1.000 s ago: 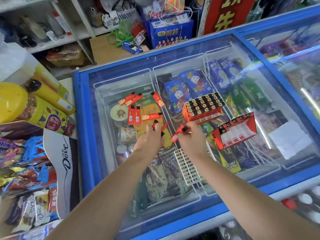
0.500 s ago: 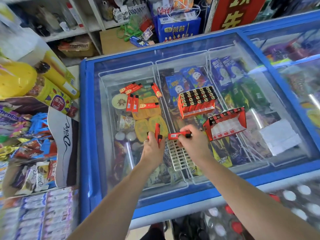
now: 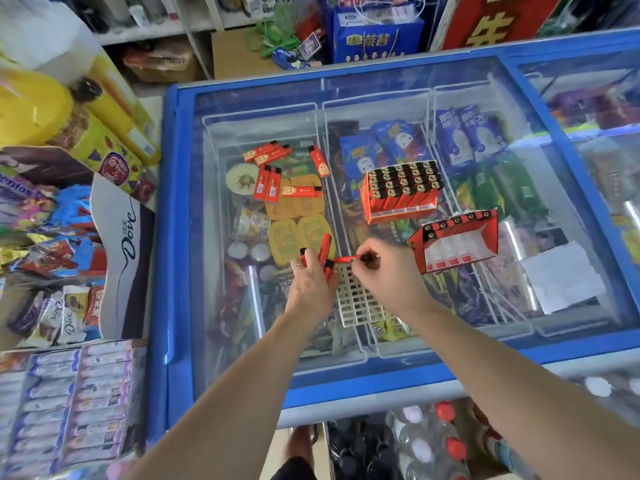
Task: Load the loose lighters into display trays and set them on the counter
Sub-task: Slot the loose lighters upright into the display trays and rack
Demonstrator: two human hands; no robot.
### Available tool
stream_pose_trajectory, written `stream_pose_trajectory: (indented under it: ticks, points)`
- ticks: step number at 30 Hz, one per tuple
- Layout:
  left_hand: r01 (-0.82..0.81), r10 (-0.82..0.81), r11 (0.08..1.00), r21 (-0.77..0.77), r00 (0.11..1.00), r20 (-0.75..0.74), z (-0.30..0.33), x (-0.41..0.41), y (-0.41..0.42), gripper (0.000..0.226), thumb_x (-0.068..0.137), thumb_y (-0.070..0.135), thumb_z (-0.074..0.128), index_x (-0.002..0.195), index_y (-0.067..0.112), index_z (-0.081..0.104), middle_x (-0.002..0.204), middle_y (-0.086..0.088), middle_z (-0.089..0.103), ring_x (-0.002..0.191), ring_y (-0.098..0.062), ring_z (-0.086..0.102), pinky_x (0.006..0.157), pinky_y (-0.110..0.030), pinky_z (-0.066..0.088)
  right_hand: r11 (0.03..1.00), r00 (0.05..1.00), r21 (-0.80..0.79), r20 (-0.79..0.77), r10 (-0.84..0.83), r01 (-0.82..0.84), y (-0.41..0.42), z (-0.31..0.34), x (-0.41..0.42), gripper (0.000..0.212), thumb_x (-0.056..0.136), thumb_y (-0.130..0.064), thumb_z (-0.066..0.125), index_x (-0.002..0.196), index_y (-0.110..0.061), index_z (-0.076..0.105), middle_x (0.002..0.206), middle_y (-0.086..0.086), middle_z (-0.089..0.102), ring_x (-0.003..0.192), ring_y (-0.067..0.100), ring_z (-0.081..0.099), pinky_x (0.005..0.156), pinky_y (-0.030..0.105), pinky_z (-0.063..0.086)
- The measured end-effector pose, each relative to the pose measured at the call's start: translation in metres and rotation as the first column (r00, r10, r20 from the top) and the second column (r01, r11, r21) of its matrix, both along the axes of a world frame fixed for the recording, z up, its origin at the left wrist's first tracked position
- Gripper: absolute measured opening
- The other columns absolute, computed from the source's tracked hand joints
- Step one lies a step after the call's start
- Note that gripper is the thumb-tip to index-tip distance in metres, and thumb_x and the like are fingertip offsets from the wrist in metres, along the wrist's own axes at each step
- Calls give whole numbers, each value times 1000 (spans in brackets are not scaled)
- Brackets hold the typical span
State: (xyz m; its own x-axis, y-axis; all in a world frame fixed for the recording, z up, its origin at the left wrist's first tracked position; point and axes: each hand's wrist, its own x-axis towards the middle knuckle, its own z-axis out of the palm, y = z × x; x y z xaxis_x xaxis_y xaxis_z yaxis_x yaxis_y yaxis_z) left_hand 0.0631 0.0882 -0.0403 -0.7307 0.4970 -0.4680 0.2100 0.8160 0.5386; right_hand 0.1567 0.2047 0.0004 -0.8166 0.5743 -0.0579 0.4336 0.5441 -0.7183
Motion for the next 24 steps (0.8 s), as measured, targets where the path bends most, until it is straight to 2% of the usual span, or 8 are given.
stream_pose_trajectory:
  ticks: [4, 7, 11, 14, 18, 24]
  points:
    - [-11, 11, 1000, 13, 1000, 26, 1, -2, -1, 36, 102, 30, 58, 124, 17, 32, 119, -17, 43, 81, -29, 55, 59, -30, 44, 993, 995, 63, 16, 96, -97, 1, 3, -8, 7, 91, -10, 69, 98, -7, 71, 85, 2, 71, 71, 12, 68, 70, 31, 59]
    - [-28, 26, 999, 35, 998, 59, 3, -6, -3, 34, 103, 30, 56, 123, 16, 32, 118, -17, 43, 82, -30, 54, 64, -34, 47, 988, 991, 78, 8, 136, -136, 3, 3, -13, 10, 89, -6, 68, 99, -6, 70, 96, 5, 67, 77, 15, 68, 75, 33, 59]
    - [-40, 33, 996, 83, 996, 79, 5, -7, -6, 32, 103, 28, 56, 121, 16, 32, 117, -16, 43, 82, -29, 54, 63, -33, 47, 977, 982, 105, 49, 181, -185, 7, 2, -14, 14, 90, -5, 66, 103, -5, 71, 100, 5, 65, 81, 19, 67, 79, 38, 59]
    - [-38, 30, 993, 112, 997, 72, 4, -8, -9, 31, 102, 27, 57, 115, 18, 31, 117, -15, 43, 73, -20, 50, 55, -25, 41, 970, 975, 110, 71, 211, -218, 8, 3, -18, 17, 92, -7, 65, 108, -6, 71, 104, 2, 65, 86, 18, 66, 81, 39, 58]
    - [-14, 8, 996, 93, 998, 60, 6, -7, -10, 33, 102, 26, 57, 121, 14, 32, 115, -14, 41, 75, -24, 49, 65, -34, 44, 952, 958, 126, 110, 265, -278, 8, 5, -22, 19, 93, -8, 63, 110, -10, 71, 108, -2, 64, 82, 10, 60, 79, 31, 55]
    - [-18, 12, 994, 107, 998, 55, 7, -5, -10, 34, 102, 23, 57, 123, 10, 34, 115, -14, 40, 78, -27, 49, 67, -35, 43, 928, 937, 154, 140, 320, -340, 6, 4, -25, 17, 95, -10, 62, 110, -10, 71, 106, -2, 64, 80, 12, 60, 76, 28, 53]
